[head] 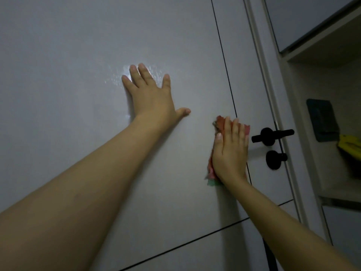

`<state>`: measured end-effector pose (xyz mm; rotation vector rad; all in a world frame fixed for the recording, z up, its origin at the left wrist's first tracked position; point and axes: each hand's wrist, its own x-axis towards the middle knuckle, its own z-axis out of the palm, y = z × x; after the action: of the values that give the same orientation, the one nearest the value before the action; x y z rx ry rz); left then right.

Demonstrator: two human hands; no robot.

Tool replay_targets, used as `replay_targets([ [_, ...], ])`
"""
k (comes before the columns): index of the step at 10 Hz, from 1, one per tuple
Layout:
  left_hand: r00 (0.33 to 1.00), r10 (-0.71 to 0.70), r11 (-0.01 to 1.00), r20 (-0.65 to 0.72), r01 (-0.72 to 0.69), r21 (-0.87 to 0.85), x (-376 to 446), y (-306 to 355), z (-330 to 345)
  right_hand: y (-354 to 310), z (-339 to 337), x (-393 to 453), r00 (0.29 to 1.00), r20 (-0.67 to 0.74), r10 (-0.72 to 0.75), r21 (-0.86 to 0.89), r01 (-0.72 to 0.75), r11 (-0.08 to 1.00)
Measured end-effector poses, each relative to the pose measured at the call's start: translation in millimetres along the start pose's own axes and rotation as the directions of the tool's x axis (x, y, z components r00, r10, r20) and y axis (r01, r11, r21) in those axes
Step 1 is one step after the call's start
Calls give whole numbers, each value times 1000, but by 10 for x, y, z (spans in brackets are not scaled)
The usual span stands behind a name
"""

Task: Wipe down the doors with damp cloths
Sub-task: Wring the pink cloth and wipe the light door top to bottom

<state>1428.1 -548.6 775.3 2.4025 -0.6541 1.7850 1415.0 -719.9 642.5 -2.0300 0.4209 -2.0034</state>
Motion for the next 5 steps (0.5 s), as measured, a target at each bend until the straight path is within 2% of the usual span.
replay_targets([
  [1,1000,2,1000,3,-2,-2,4,2,1,206,30,-450,987,57,-152,-52,155,987],
  [2,1000,5,1000,6,-5,10,0,-8,-12,503,-73,-388,985,62,-160,-68,164,984],
  [3,1000,6,1000,6,-6,22,2,-3,-7,581,-126,-185,1000,-17,18,1,-18,1000],
  [4,1000,5,1000,1,-5,5,-9,0,-1,546,-57,-390,997,-53,59,-2,-59,998],
  [5,1000,7,1000,-7,-7,8,-12,-11,20,661,-73,-614,998,42,-48,-50,51,997],
])
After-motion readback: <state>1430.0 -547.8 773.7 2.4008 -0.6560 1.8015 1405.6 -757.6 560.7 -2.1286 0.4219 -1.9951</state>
